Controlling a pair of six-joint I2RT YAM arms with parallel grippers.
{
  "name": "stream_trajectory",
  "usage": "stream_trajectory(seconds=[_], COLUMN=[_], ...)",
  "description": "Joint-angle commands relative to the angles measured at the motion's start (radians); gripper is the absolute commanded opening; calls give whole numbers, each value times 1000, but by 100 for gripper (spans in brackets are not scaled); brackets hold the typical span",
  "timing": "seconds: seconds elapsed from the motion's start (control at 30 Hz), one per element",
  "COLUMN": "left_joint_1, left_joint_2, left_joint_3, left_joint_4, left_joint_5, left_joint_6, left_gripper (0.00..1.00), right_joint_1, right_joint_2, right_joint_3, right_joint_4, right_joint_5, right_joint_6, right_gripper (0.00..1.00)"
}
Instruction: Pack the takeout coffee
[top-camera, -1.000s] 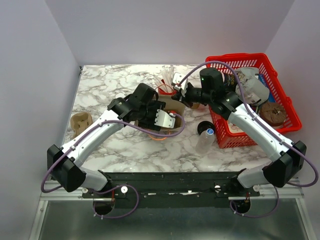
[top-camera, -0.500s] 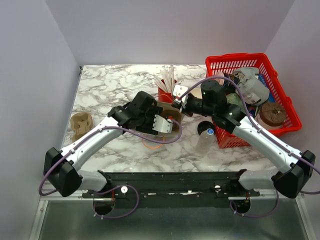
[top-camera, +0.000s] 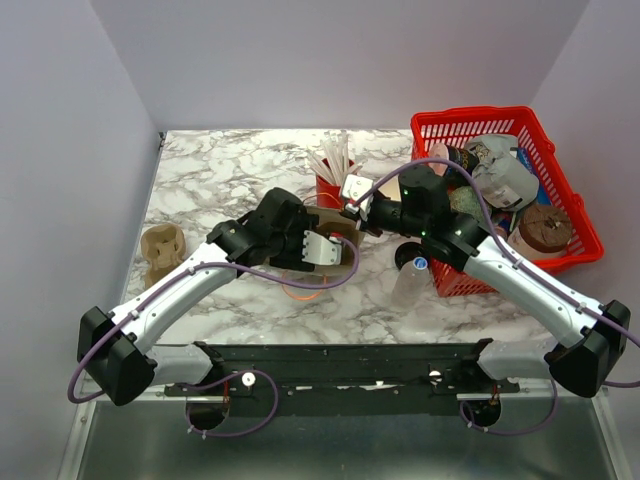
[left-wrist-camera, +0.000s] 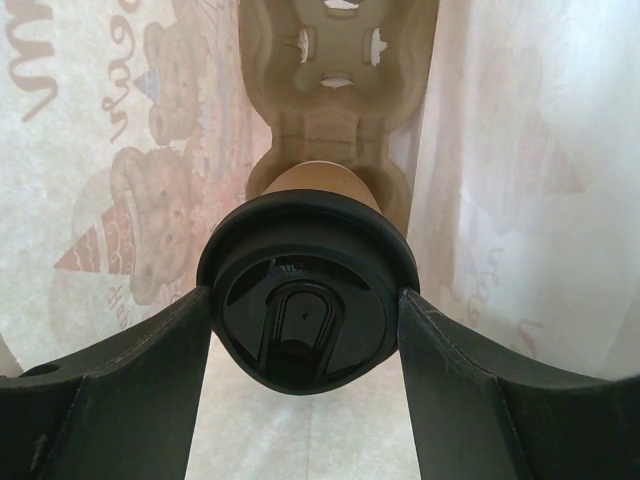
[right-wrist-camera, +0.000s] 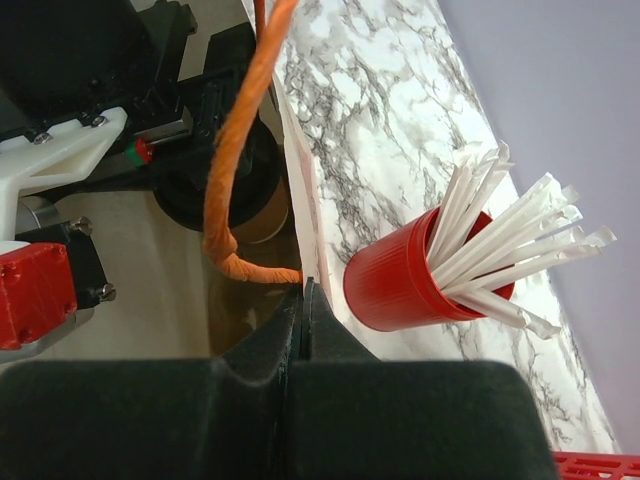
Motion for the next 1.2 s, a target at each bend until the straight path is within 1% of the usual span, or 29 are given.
stream_trajectory(seconds=[0.0,0.17,0.4,0.5,0.73,1.03,1.17], left_joint_1=[-4,-6,-4,-4,-4,-6,-4], left_joint_2=[1,18,21,6,3,-66,-71], left_joint_3=[-15,-23,-70,-90,-86,-93,-95], left_joint_4=[-41,-63,-18,36,109,131,148], left_joint_5=[-27,-12,-45,-56,-68,-38,-42], left_joint_6=[-16,-16,2,1,-24,-21,-51], left_gripper=[0,0,0,0,0,0,0], right_joint_1=[11,11,18,18,18,16,16], right_joint_2=[-26,-28,-67,-71,-74,-51,-40], right_joint_3=[-30,-56,-99,-104,-115,-87,-75], right_joint_4=[62,99,142,147,150,125,113], right_joint_5=[-23,-40,-74,-90,-104,-91,-100], right_joint_6=[-8,-37,-81,-86,-51,24,34], right_gripper=[0,0,0,0,0,0,0])
